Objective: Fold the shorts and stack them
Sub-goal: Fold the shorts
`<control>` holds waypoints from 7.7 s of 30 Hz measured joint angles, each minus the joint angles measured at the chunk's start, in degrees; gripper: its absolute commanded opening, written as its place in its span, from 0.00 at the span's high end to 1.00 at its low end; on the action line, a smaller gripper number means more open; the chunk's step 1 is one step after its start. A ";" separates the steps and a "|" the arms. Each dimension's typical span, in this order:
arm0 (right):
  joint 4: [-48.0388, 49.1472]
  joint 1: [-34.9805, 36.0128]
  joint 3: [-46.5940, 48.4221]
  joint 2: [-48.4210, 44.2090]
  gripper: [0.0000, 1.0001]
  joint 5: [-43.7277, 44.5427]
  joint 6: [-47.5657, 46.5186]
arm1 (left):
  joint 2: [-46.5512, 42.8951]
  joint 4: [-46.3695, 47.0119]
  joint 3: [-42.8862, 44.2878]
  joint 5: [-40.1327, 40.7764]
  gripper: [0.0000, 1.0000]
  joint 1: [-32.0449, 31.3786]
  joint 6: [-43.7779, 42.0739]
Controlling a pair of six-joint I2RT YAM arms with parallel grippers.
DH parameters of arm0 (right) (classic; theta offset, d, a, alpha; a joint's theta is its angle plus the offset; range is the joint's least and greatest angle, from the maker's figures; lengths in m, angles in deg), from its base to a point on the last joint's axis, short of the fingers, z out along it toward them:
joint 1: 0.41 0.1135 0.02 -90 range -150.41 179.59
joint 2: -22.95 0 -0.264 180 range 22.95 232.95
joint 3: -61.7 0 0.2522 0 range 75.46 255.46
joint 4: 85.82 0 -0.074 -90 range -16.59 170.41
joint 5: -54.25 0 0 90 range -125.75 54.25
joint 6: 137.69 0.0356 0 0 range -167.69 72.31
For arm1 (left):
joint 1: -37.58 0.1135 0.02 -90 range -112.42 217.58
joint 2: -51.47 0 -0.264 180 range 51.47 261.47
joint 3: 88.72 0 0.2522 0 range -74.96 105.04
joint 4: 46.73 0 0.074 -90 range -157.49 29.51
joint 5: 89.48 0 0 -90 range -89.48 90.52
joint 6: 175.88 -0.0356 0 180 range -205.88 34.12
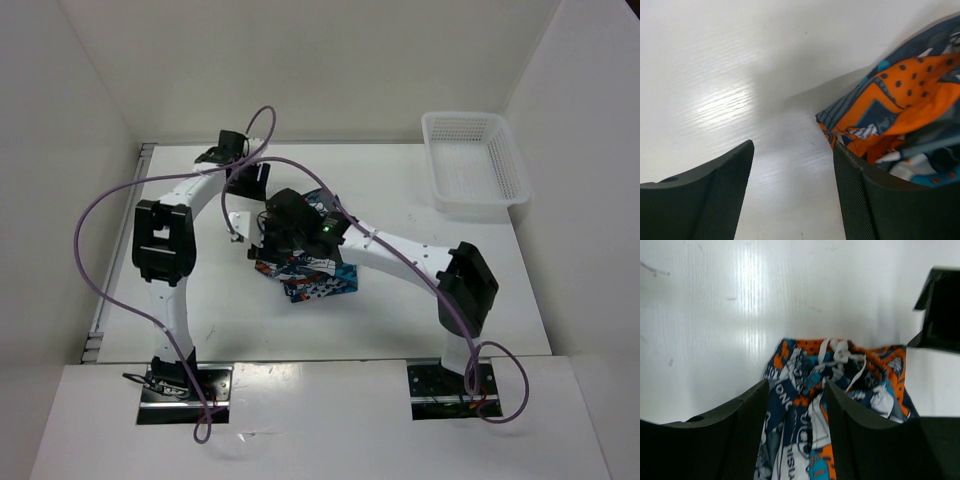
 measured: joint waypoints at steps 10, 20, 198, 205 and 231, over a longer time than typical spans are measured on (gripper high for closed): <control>-0.72 -1.49 -15.37 -7.37 0.31 2.71 -0.61 | -13.35 -3.26 -0.02 -6.29 0.24 -0.63 0.00; 0.28 -4.09 -21.00 -6.23 0.41 4.74 -1.55 | -9.62 -5.86 -6.21 -10.75 0.34 -5.99 0.04; 11.93 -40.06 14.40 26.73 1.00 -1.55 58.97 | -15.06 -12.17 -21.20 -10.91 1.00 -8.20 0.02; 11.34 -40.30 14.27 26.77 0.40 -1.49 60.46 | -14.64 -12.26 -21.40 -8.61 0.67 -8.20 -0.04; 10.49 -42.03 -2.62 4.00 0.23 -4.44 41.03 | -14.05 -7.32 -10.86 -2.69 0.23 -6.25 -0.02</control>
